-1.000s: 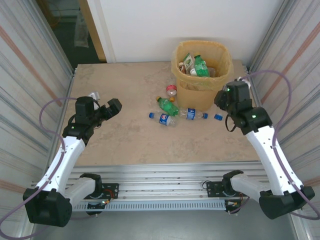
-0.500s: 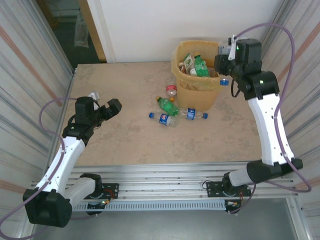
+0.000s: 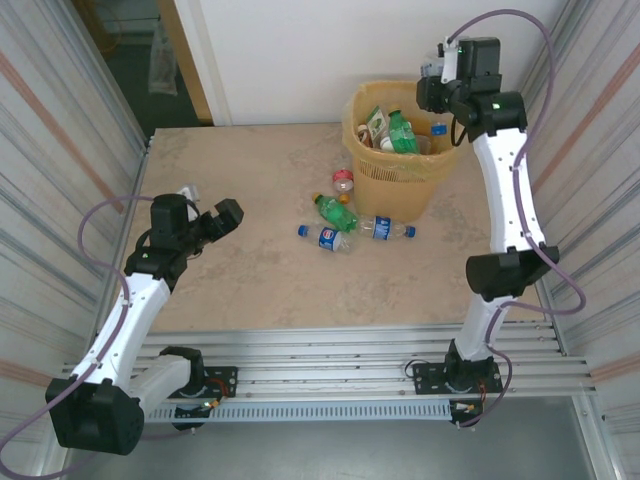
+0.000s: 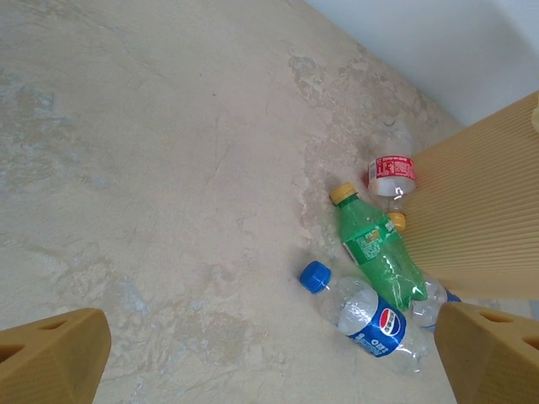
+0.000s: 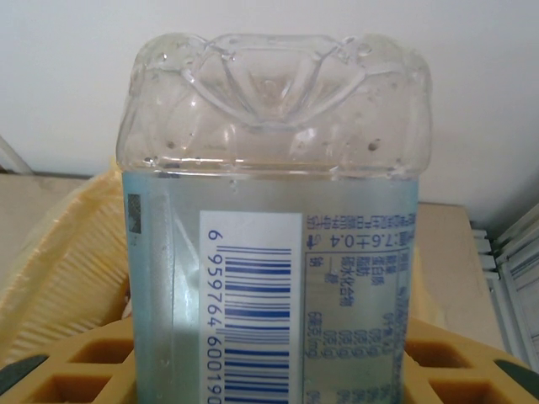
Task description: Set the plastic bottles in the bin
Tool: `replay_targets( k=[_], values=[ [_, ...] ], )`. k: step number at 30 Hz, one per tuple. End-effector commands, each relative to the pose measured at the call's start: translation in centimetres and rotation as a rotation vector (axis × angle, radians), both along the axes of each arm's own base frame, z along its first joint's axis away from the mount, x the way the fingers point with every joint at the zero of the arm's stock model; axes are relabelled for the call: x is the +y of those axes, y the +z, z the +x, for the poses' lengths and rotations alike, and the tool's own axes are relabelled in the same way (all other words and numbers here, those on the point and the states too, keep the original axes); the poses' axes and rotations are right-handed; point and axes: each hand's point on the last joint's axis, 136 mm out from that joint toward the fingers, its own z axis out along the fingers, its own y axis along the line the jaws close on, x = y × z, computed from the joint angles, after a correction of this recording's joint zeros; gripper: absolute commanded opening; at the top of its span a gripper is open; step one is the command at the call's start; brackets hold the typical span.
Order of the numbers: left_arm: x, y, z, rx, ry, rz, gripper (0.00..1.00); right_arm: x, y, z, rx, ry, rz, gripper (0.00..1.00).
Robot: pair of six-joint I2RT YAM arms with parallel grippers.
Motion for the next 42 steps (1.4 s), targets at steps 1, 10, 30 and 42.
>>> replay_targets(
  k=[1, 10, 30, 42],
  values=[
    [0.6, 1.3, 0.1, -0.031, 0.018, 0.012, 0.99, -0.7, -1.8, 0.3, 0.061, 0.004, -0.053, 0.47],
    [0.5, 1.3, 0.1, -0.03, 0.016, 0.006, 0.99, -2.4, -6.3, 0.9, 0.188, -0.055, -0.121, 0.54],
    [0.3, 1.2, 0.1, -0.029, 0.013, -0.002, 0.99, 0.4, -5.4, -0.1, 0.176, 0.003, -0.078, 0.63],
    [0.4, 0.9, -0.2, -0.024, 0.016, 0.0, 0.99, 4.6, -8.4, -0.1, 0.218, 0.073, -0.114, 0.47]
  ],
)
